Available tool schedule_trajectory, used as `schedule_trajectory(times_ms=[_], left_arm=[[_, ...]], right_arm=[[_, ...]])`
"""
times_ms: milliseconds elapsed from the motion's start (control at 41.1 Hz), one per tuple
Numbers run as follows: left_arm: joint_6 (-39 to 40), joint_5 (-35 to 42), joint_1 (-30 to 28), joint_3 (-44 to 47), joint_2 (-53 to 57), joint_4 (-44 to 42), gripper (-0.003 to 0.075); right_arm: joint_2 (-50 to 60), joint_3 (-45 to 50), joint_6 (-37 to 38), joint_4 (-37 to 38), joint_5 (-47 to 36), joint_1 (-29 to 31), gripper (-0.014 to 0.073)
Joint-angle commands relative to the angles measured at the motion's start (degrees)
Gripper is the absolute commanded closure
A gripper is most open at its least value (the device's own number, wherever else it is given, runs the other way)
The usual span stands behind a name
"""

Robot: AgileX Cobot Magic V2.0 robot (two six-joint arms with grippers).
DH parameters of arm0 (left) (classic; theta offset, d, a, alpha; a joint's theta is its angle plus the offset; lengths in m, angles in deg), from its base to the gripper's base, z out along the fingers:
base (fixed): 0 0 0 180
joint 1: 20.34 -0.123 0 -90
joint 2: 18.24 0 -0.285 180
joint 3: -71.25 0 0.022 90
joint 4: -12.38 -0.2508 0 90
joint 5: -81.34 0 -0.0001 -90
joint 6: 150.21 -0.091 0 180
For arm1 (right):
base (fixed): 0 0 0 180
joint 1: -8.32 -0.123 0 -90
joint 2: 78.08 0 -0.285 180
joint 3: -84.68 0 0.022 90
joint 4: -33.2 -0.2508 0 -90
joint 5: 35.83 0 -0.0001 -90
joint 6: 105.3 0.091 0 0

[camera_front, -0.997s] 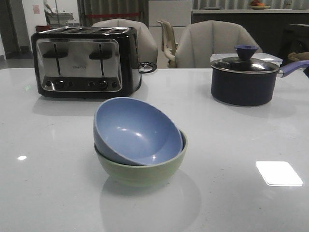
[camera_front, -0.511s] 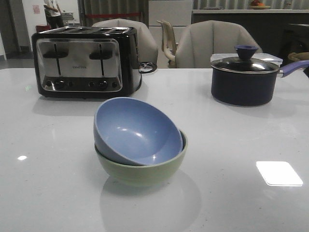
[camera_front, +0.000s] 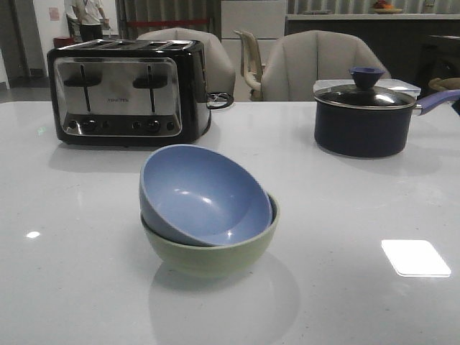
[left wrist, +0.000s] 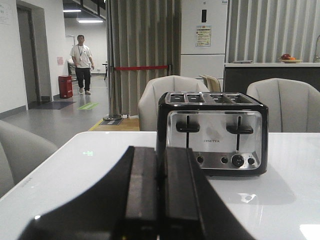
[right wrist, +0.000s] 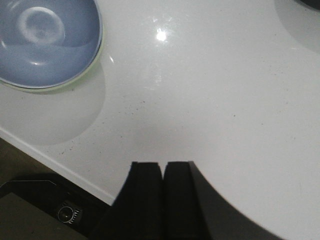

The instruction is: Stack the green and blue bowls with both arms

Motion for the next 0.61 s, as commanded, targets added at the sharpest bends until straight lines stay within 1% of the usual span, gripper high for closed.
schedule_trajectory(times_ms=[0, 73, 195, 340, 438, 584], left_arm=[[-0.13, 5.17, -0.01, 1.16, 1.26, 0.13, 0.0620], [-0.13, 5.17, -0.01, 1.16, 1.26, 0.13, 0.0620], [-0.13, 5.17, -0.01, 1.16, 1.26, 0.13, 0.0620], [-0.13, 5.17, -0.01, 1.16, 1.26, 0.13, 0.0620], [-0.13, 5.17, -0.01, 1.16, 1.26, 0.13, 0.0620], [-0.13, 5.17, -0.01, 1.16, 1.26, 0.13, 0.0620]], right_arm=[[0.84, -1.56, -0.06, 0.80, -3.11, 0.10, 0.0559], [0.84, -1.56, -0.06, 1.03, -3.24, 0.10, 0.0559], [1.24, -1.45, -0.06, 4.15, -2.79, 0.10, 0.0559], [4.57, -0.20, -0.06, 4.15, -2.77, 0.68, 0.0559], [8.88, 1.64, -0.06, 4.21, -4.59, 4.10, 0.0559], [16.89, 6.54, -0.06, 4.22, -10.76, 10.59, 0.0559]])
